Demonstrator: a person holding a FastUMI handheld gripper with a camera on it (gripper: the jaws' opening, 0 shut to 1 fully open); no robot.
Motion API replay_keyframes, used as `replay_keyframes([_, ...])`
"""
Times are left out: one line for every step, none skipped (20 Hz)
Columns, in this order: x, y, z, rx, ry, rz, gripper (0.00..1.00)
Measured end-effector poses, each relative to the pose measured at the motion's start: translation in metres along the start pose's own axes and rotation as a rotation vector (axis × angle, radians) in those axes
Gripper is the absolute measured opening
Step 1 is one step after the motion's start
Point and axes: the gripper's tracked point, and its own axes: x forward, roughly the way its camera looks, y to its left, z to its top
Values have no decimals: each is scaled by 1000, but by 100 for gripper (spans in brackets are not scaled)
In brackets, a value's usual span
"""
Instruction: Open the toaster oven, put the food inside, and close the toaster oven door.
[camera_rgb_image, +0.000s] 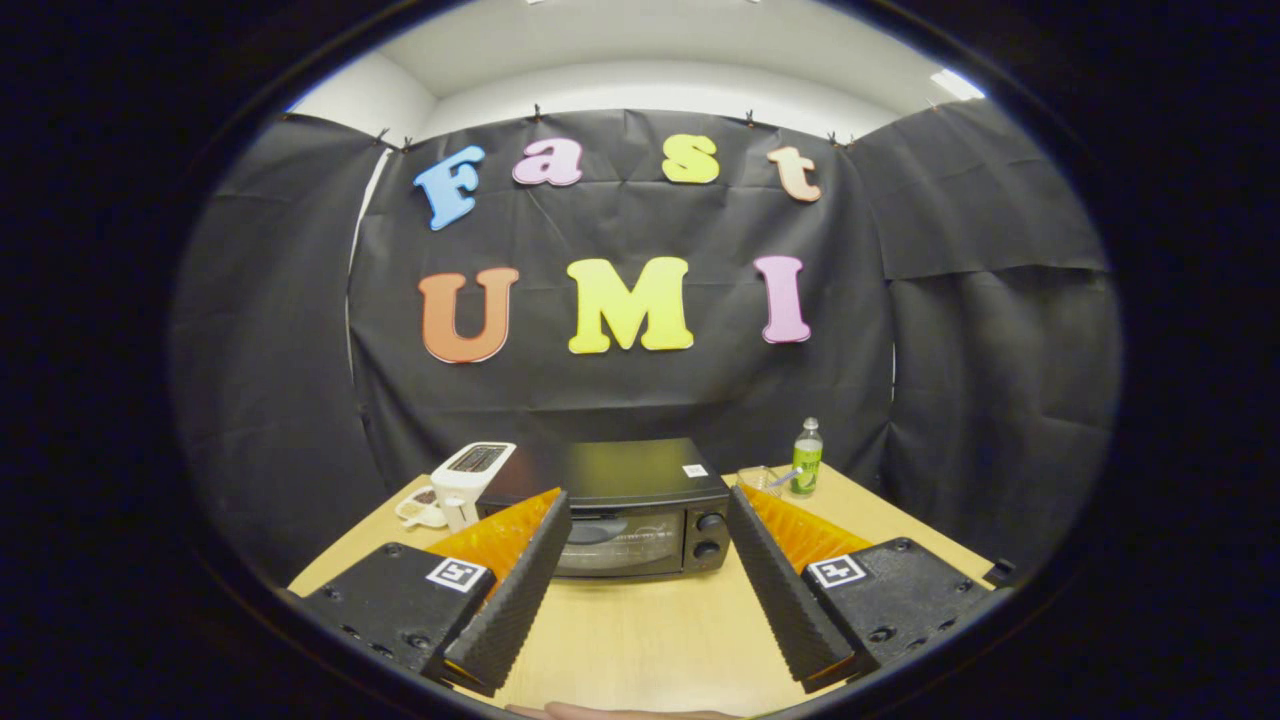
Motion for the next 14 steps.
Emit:
replay_keyframes([0,0,0,-3,-3,-2,100])
replay_keyframes([-1,0,0,-4,-5,-3,100])
replay_keyframes([-1,1,0,-3,-5,-3,100])
replay_keyframes([-1,2,-1,-3,-7,0,100])
replay_keyframes([-1,3,-1,-5,-7,2,100])
replay_keyframes([0,5,-2,-7,-5,3,100])
replay_keyframes([1,5,-4,-10,-3,3,100])
replay_keyframes([3,7,-3,-11,-2,3,100])
replay_keyframes([7,11,-3,-17,0,8,100])
replay_keyframes([11,15,0,-22,-5,18,100])
replay_keyframes([18,19,1,-25,-12,25,100])
replay_keyframes([28,22,1,-28,-15,29,100])
replay_keyframes([40,25,-3,-32,-9,30,100])
replay_keyframes([52,29,-9,-36,4,30,100])
